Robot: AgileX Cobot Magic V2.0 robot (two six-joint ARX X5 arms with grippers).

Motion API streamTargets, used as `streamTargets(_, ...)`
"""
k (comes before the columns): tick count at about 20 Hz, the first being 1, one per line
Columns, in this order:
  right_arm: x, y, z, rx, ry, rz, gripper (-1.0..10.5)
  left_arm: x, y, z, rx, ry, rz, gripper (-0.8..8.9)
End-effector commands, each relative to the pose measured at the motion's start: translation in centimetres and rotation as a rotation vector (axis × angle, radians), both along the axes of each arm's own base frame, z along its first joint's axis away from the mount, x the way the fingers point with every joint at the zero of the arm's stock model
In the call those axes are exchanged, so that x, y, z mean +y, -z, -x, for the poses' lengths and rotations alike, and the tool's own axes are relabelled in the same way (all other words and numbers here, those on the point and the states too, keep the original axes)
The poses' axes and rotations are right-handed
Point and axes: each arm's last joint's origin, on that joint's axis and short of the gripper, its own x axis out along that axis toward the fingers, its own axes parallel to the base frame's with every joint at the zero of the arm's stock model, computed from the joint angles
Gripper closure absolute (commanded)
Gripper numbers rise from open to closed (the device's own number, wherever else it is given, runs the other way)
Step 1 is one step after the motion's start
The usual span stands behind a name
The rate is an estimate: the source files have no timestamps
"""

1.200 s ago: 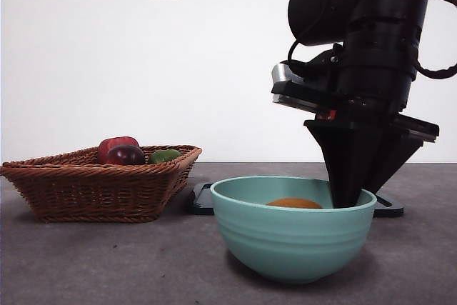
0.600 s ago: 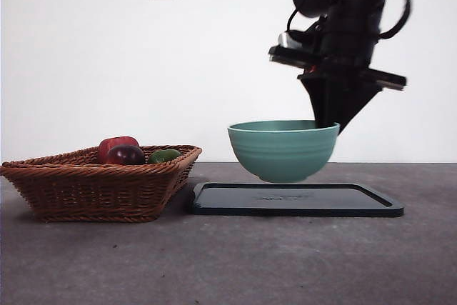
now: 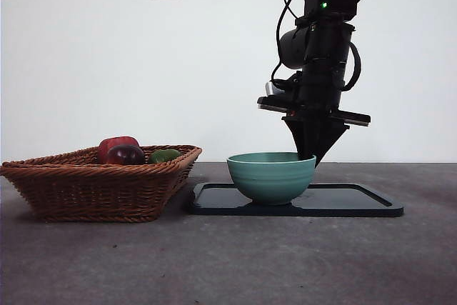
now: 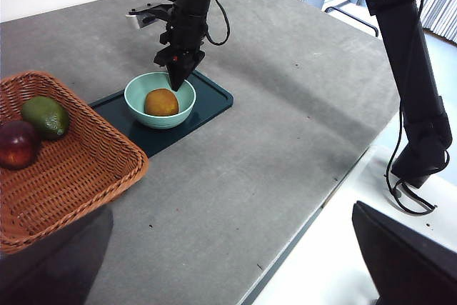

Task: Pick up the wifruite, put it on the bowl, pick up the plate, put it on desk

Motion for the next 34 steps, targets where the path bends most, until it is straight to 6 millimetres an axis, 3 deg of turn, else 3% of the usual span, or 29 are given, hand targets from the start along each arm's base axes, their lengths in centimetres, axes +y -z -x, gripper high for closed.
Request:
streamTargets(1, 0.3, 0.2, -0.4, -0.008, -0.023, 0.0, 9.4, 0.0, -0.4, 0.0, -0.014, 0.013, 0.008, 1.92)
streamTargets(4, 0.3, 0.2, -0.5, -0.021, -0.024, 0.008, 8.3, 0.0, -0.4, 0.0, -0.013, 0.013, 0.008, 1.92)
streamTargets(7, -0.5, -0.8, -0.7, -0.03, 0.003, 0.063, 6.2, 0.0, -0.4, 0.0, -0.013, 0.013, 0.008, 1.92)
streamTargets(9, -0.9, -3.7, -0.8, -0.068, 0.021, 0.082, 4.8, 0.0, -0.4, 0.0, -0.013, 0.013, 0.009, 1.92)
streamTargets(11, -1.2, -8.6, 0.0, -0.162, 0.031, 0.081, 4.5, 0.0, -0.4, 0.0, -0.013, 0.013, 0.009, 1.92)
streamTargets(13, -1.7, -13.4, 2.5, -0.255, 0.032, 0.082, 4.5, 0.0, -0.4, 0.0, -0.013, 0.014, 0.009, 1.92)
streamTargets(16, -3.1, -20.5, 8.2, -0.434, 0.042, 0.056, 4.0, 0.0, -0.4, 0.0, -0.013, 0.013, 0.009, 1.92)
streamTargets(18, -4.1, -23.9, 11.9, -0.529, 0.037, 0.01, 4.0, 0.0, -0.4, 0.0, -0.013, 0.013, 0.009, 1.92)
streamTargets(20, -5.1, -26.2, 15.3, -0.597, 0.033, -0.024, 4.0, 0.0, -0.4, 0.0, -0.014, 0.014, 0.009, 1.92)
streamTargets(22, -6.0, -27.1, 18.2, -0.628, 0.024, -0.044, 4.0, 0.0, -0.4, 0.0, -0.014, 0.014, 0.008, 1.92)
streamTargets(25, -7.6, -26.7, 22.7, -0.629, 0.002, -0.052, 4.0, 0.0, -0.4, 0.0, -0.014, 0.014, 0.008, 1.92)
streamTargets(30, -10.1, -23.7, 30.1, -0.621, -0.067, -0.072, 4.0, 0.0, -0.4, 0.0, -0.016, 0.014, 0.012, 1.92)
streamTargets(34, -12.2, -19.7, 34.2, -0.637, -0.069, -0.095, 4.0, 0.0, -0.4, 0.0, -0.018, 0.014, 0.013, 1.92)
